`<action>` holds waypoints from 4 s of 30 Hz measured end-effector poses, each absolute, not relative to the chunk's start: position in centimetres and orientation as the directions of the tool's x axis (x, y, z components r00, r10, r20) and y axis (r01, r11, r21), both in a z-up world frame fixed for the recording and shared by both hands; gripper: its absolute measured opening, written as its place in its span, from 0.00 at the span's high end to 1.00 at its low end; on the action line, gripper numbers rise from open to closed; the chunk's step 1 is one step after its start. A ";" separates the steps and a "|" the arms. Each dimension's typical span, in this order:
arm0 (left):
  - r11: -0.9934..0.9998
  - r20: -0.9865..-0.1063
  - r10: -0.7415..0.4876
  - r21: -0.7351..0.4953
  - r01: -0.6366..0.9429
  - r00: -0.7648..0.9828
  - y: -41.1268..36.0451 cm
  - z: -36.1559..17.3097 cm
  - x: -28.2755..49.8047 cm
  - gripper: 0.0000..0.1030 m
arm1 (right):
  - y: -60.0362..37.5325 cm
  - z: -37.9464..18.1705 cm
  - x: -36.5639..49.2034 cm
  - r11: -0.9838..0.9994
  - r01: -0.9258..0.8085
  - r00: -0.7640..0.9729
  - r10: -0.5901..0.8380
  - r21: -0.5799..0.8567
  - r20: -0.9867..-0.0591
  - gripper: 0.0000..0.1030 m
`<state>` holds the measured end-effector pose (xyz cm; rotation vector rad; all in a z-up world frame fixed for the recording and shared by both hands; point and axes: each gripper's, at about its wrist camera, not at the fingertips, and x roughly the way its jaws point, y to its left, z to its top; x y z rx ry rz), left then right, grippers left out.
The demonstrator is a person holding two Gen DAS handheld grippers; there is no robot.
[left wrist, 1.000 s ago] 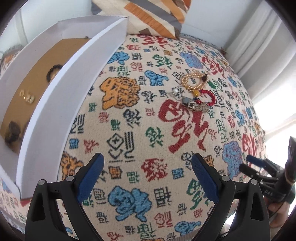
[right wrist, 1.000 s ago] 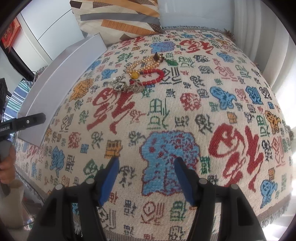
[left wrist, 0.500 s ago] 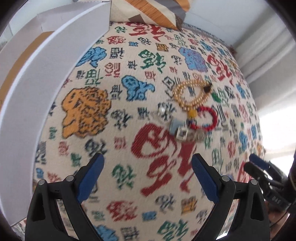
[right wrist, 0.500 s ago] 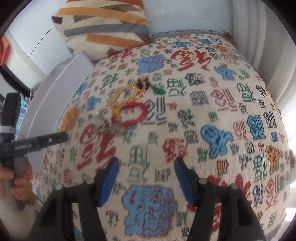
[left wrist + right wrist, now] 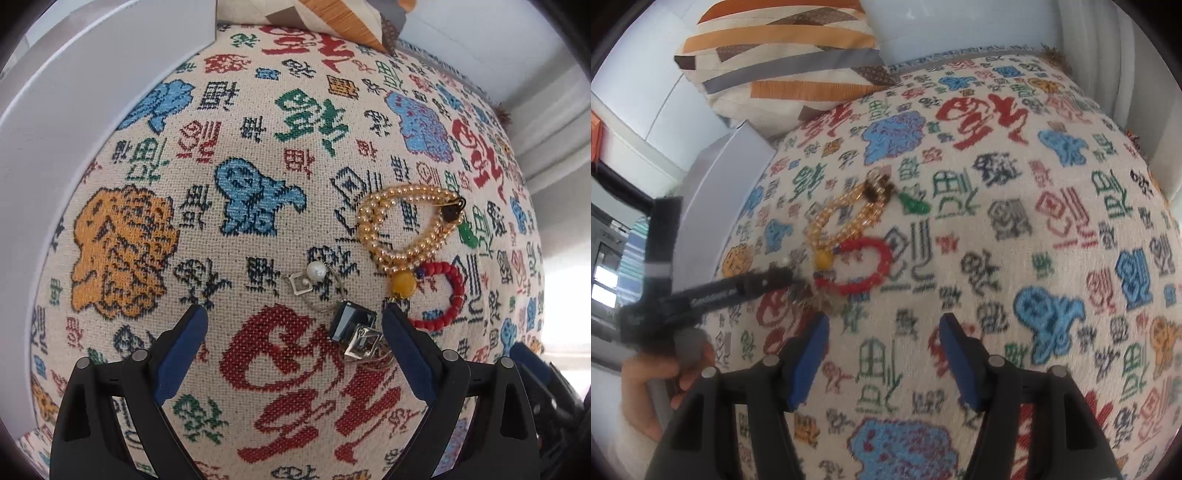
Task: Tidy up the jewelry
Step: 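Lower the left tool onto the silver square charm while the right tool approaches the gold bead bracelet, then lift the silver charm with the left tool while the right tool grasps the red bead bracelet, then carry the charm and red bracelet into the white box and open both tools, then withdraw both tools from the box back over the gold bead bracelet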
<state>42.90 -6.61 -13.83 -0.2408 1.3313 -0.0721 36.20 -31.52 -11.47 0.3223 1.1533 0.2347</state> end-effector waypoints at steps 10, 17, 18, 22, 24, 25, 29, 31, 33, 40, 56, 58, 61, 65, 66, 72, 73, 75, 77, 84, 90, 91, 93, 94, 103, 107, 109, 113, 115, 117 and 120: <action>0.988 -0.965 -0.097 -0.122 -0.091 0.242 -8.6 -15.0 44.1 0.07 | -31.2 -11.5 38.6 0.915 -0.001 0.371 0.375 0.403 -0.850 0.39; 0.996 -0.961 -0.070 -0.080 -0.026 0.267 -9.1 -15.0 42.8 0.22 | -31.6 -11.2 39.0 0.921 0.013 0.387 0.354 0.388 -0.852 0.39; 0.997 -0.959 -0.067 -0.076 -0.022 0.275 -8.7 -14.9 42.5 0.28 | -31.6 -11.1 39.1 0.924 0.012 0.390 0.348 0.382 -0.853 0.39; 0.997 -0.954 -0.075 -0.079 -0.004 0.291 -7.3 -14.4 41.3 0.71 | -31.3 -10.6 39.9 0.924 0.013 0.393 0.348 0.383 -0.851 0.39; 0.995 -0.954 -0.099 -0.104 -0.002 0.283 -6.4 -14.3 41.2 0.71 | -30.0 -10.6 40.6 0.910 -0.013 0.368 0.389 0.414 -0.844 0.39; 0.994 -0.954 -0.108 -0.113 0.000 0.281 -6.0 -14.3 41.0 0.71 | -29.3 -10.8 40.7 0.903 -0.027 0.350 0.410 0.428 -0.842 0.39; 0.987 -0.947 -0.151 -0.160 -0.007 0.282 -3.9 -13.9 39.9 0.71 | -24.5 -12.1 42.2 0.898 -0.098 0.264 0.439 0.429 -0.859 0.45; 0.983 -0.943 -0.174 -0.186 -0.013 0.284 -2.8 -13.7 39.2 0.71 | -22.4 -13.2 42.7 0.908 -0.111 0.236 0.419 0.404 -0.877 0.55; 0.976 -0.938 -0.200 -0.215 -0.024 0.282 -1.8 -13.5 38.8 0.71 | -21.4 -14.0 42.9 0.929 -0.094 0.234 0.370 0.358 -0.899 0.58; 0.962 -0.925 -0.250 -0.271 -0.037 0.285 0.3 -12.5 37.7 0.71 | -18.3 -15.1 42.9 0.990 -0.066 0.320 0.139 0.125 -0.937 0.80; 0.936 -0.893 -0.330 -0.350 -0.014 0.305 4.5 -4.5 34.0 0.71 | -21.7 -4.6 37.4 0.933 -0.205 0.386 0.354 0.295 -0.852 0.83; 0.939 -0.894 -0.321 -0.342 -0.014 0.312 5.3 -3.0 33.5 0.71 | -21.0 -3.1 37.1 0.922 -0.247 0.386 0.375 0.297 -0.843 0.83; 0.944 -0.893 -0.310 -0.330 -0.007 0.326 6.7 -0.6 32.6 0.71 | -19.3 -1.1 36.3 0.900 -0.309 0.380 0.412 0.306 -0.828 0.83; 0.956 -0.884 -0.271 -0.293 -0.001 0.380 9.5 3.0 31.4 0.71 | -16.4 1.7 35.9 0.863 -0.390 0.377 0.467 0.320 -0.800 0.83; 0.958 -0.882 -0.263 -0.287 -0.003 0.390 10.1 3.4 31.2 0.71 | -15.8 2.3 35.8 0.853 -0.406 0.375 0.482 0.327 -0.792 0.83; 0.960 -0.865 -0.206 -0.269 -0.077 0.457 16.6 6.6 30.3 0.71 | -10.6 5.7 36.5 0.773 -0.514 0.348 0.585 0.373 -0.733 0.83; 0.959 -0.862 -0.195 -0.267 -0.093 0.468 17.6 6.9 30.3 0.71 | -9.7 6.0 36.7 0.761 -0.528 0.343 0.597 0.377 -0.725 0.83; 0.955 -0.857 -0.173 -0.267 -0.131 0.485 19.9 7.3 30.5 0.71 | -7.2 6.7 37.3 0.735 -0.564 0.334 0.620 0.377 -0.710 0.83; 0.949 -0.855 -0.152 -0.267 -0.170 0.496 22.0 7.3 31.0 0.71 | -5.1 7.1 38.0 0.713 -0.589 0.320 0.637 0.380 -0.701 0.83; 0.931 -0.874 -0.071 -0.230 -0.282 0.481 27.8 4.8 34.2 0.71 | 2.2 6.1 41.9 0.671 -0.626 0.268 0.664 0.398 -0.698 0.83; 0.925 -0.903 -0.069 -0.217 -0.311 0.425 29.8 0.9 38.2 0.71 | 6.3 3.9 47.2 0.704 -0.612 0.253 0.606 0.360 -0.755 0.83; 0.925 -0.906 -0.067 -0.213 -0.314 0.418 30.1 0.3 39.0 0.71 | 6.8 3.3 48.2 0.717 -0.608 0.257 0.584 0.341 -0.770 0.83; 0.924 -0.912 -0.061 -0.206 -0.323 0.406 30.7 -0.9 40.4 0.71 | 7.4 2.0 49.9 0.747 -0.595 0.272 0.533 0.296 -0.801 0.83; 0.923 -0.915 -0.057 -0.201 -0.328 0.399 31.0 -1.5 41.3 0.71 | 7.7 1.5 50.7 0.755 -0.591 0.267 0.516 0.284 -0.814 0.83; 0.903 -0.919 0.031 -0.142 -0.405 0.393 32.2 -6.1 46.4 0.33 | 9.0 -2.9 55.3 0.776 -0.568 0.313 0.514 0.276 -0.799 0.47; 0.903 -0.913 0.034 -0.146 -0.403 0.406 31.4 -5.2 45.5 0.28 | 7.0 -1.1 54.0 0.762 -0.583 0.363 0.555 0.282 -0.749 0.47; 0.915 -0.905 0.047 -0.132 -0.382 0.423 30.5 -4.2 44.8 0.27 | 6.0 0.0 52.9 0.763 -0.599 0.402 0.550 0.245 -0.732 0.47; 0.934 -0.882 0.070 -0.107 -0.342 0.467 28.0 -2.0 42.6 0.20 | 2.9 1.6 50.3 0.771 -0.601 0.447 0.541 0.209 -0.712 0.47; 0.945 -0.865 0.064 -0.107 -0.308 0.498 26.1 -0.8 41.2 0.20 | 0.8 1.9 48.5 0.778 -0.594 0.462 0.539 0.205 -0.704 0.47; 0.955 -0.852 0.061 -0.101 -0.277 0.520 24.1 0.1 40.0 0.19 | -1.1 2.0 46.7 0.786 -0.581 0.472 0.535 0.209 -0.701 0.47; 0.970 -0.834 0.064 -0.077 -0.229 0.548 21.0 1.2 38.3 0.18 | -3.7 1.8 44.2 0.806 -0.557 0.485 0.513 0.202 -0.708 0.47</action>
